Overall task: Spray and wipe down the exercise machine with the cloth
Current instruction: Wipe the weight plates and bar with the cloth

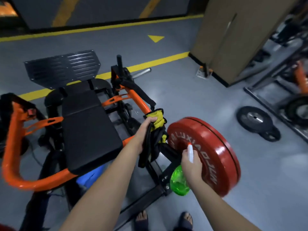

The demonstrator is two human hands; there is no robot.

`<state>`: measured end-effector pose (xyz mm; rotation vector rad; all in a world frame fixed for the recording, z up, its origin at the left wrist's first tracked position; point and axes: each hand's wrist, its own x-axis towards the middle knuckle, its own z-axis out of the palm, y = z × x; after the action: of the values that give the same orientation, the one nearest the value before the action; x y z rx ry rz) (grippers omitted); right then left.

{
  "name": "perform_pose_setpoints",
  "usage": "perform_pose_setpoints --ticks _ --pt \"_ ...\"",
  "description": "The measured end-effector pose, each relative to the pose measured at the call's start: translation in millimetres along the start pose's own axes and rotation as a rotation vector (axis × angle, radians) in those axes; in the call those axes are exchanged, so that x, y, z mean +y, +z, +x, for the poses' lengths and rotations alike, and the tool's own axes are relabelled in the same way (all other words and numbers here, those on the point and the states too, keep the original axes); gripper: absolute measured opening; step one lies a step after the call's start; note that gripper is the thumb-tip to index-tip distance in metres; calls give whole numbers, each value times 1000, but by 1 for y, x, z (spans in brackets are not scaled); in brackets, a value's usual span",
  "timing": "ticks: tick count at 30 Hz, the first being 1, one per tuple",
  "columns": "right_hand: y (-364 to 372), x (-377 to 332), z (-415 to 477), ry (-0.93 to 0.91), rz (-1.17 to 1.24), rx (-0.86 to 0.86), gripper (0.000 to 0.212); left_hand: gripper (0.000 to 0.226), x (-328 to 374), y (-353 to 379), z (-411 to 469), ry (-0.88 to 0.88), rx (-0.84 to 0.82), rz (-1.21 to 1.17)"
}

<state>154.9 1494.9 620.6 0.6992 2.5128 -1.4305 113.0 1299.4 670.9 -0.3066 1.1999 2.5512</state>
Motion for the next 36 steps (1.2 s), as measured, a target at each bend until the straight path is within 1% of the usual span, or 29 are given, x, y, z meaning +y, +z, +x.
perform_pose_setpoints --ticks 2,5,7,10,13,15,17,20,23,25,26,27,29,30,31,33,34,36 --pt "-11 11 -1 86 -8 52 16 38 -12 10 13 -23 -19 64" --pt "-14 27 -3 187 -90 57 12 36 -27 14 21 -106 -42 153" --pt "-14 36 -5 257 -100 65 10 38 -33 11 23 -159 -18 190" --pt "-17 40 -6 332 -129 79 13 33 -36 5 22 -143 -20 206" --pt "-19 43 -5 373 -156 45 19 36 -36 -5 19 -156 -6 232" --pt "-20 47 -3 380 -156 40 22 34 -34 -10 13 -172 7 249" --pt "-23 52 0 392 -157 73 25 31 -33 -15 9 -196 34 249" --pt "-28 61 -3 448 -142 127 31 38 -32 -22 3 -260 88 260" --pt "-32 70 -8 463 -186 137 33 38 -30 -23 2 -251 76 245" --pt "-29 63 -11 405 -201 159 27 41 -27 -18 0 -219 73 228" --pt "-27 55 -11 345 -218 163 23 37 -25 -16 -1 -201 78 224" --pt "-22 45 -10 271 -241 141 18 30 -21 -14 -2 -184 91 220" --pt "-6 20 -7 93 -277 35 17 26 -14 -20 -2 -167 188 214" --pt "4 7 -6 9 -271 -17 20 29 -10 -26 -3 -157 251 208" --pt "16 -6 -6 -64 -250 -65 22 38 -6 -35 -5 -139 313 193" --pt "41 -31 -7 -171 -185 -156 20 61 6 -51 -11 -85 414 163" --pt "55 -43 -8 -215 -162 -204 19 65 14 -60 -16 -39 464 147" --pt "87 -64 -12 -278 -148 -298 18 62 31 -81 -32 72 574 123"
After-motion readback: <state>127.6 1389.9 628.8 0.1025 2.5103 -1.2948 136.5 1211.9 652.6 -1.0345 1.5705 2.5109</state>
